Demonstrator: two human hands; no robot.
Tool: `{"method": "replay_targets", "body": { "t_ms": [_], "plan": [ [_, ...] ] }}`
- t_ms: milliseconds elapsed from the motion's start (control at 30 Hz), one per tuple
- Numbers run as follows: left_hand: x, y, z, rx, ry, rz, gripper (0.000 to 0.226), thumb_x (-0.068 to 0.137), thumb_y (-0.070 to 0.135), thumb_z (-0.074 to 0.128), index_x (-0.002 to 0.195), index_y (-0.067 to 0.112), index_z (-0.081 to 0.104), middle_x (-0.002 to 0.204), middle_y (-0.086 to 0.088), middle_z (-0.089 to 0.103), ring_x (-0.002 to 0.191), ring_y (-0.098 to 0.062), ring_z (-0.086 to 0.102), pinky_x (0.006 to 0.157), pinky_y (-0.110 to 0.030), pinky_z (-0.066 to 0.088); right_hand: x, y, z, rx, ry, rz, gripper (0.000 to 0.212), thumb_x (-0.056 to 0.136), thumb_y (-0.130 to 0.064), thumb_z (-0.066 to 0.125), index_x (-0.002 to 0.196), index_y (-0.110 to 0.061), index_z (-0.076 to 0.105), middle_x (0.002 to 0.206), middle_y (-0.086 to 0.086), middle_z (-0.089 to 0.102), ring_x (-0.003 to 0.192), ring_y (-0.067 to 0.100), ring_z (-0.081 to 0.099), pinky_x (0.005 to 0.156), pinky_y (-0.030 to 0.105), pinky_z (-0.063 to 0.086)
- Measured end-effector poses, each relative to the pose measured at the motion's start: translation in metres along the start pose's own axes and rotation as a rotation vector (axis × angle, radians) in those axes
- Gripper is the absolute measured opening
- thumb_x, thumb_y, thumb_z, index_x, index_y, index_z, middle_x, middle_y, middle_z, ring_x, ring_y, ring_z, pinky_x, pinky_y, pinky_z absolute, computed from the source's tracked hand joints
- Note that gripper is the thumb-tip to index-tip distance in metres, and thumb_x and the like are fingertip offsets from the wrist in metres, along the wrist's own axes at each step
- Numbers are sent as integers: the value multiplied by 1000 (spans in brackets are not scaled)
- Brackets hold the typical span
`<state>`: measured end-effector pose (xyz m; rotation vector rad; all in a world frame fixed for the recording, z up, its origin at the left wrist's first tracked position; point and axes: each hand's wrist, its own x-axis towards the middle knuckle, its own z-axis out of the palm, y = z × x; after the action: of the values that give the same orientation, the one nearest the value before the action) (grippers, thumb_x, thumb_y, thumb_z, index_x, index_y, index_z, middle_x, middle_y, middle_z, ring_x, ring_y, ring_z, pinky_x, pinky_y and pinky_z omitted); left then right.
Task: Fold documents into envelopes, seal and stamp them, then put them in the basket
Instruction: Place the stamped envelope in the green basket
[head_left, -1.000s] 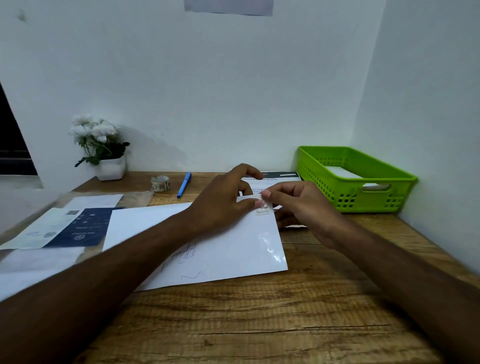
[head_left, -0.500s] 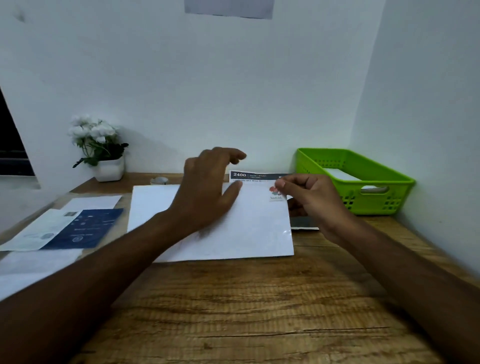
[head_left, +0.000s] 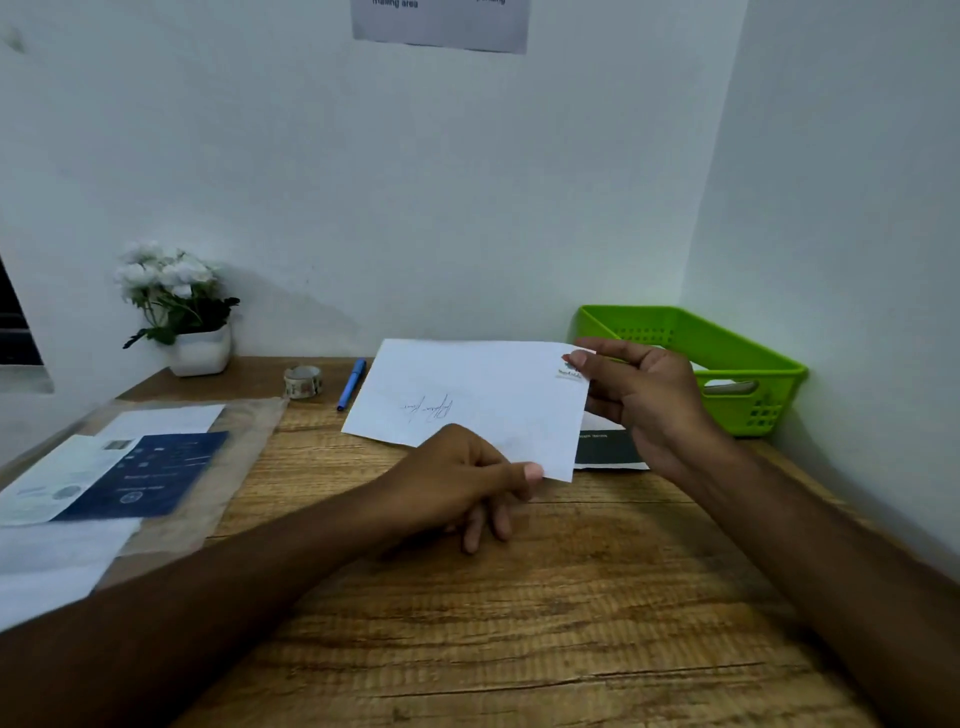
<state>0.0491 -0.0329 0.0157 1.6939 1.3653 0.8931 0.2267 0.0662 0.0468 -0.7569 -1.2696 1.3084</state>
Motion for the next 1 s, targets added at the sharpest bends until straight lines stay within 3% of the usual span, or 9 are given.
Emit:
{"method": "replay_targets", "body": {
  "t_ms": [133, 333, 667, 800, 1000],
  "plan": [
    [1, 1, -3, -192, 27, -127, 38, 90, 32, 60, 98, -4, 68, 81, -21, 72, 45, -18, 59, 40, -21, 36, 3, 2, -2, -27, -23, -3, 24, 82, -3, 72, 106, -2, 69, 91, 16, 74, 76, 21, 71, 61, 27, 57],
    [3, -2, -2, -206, 42, -163, 23, 91, 27, 63, 87, 4, 68, 83, -17, 73, 48, -18, 62, 39, -19, 38, 3, 4, -4, -106, -68, 33, 22, 85, 1, 68, 106, -4, 68, 91, 11, 73, 70, 15, 72, 58, 25, 56],
    [2, -2, -1, -230, 83, -162, 19, 92, 20, 61, 90, 2, 66, 82, -18, 73, 46, -18, 62, 38, -20, 39, 2, 4, -2, -84, -89, 52, 17, 88, 1, 65, 97, -13, 63, 83, 7, 73, 61, 13, 69, 51, 25, 55],
    [2, -2, 1, -290, 166, -125, 22, 92, 22, 61, 87, 1, 65, 80, -19, 72, 45, -22, 62, 36, -20, 39, 3, 2, -2, -27, -95, 15, 21, 87, 5, 64, 97, -13, 61, 75, 0, 74, 63, 13, 70, 55, 28, 57],
    [4, -1, -5, -378, 373, -55, 26, 90, 25, 64, 91, -1, 65, 76, -11, 72, 53, -19, 65, 43, -24, 45, 5, -1, -2, 61, -202, -20, 28, 83, 9, 64, 99, -14, 57, 88, 4, 74, 72, 17, 69, 66, 35, 61]
  ]
}}
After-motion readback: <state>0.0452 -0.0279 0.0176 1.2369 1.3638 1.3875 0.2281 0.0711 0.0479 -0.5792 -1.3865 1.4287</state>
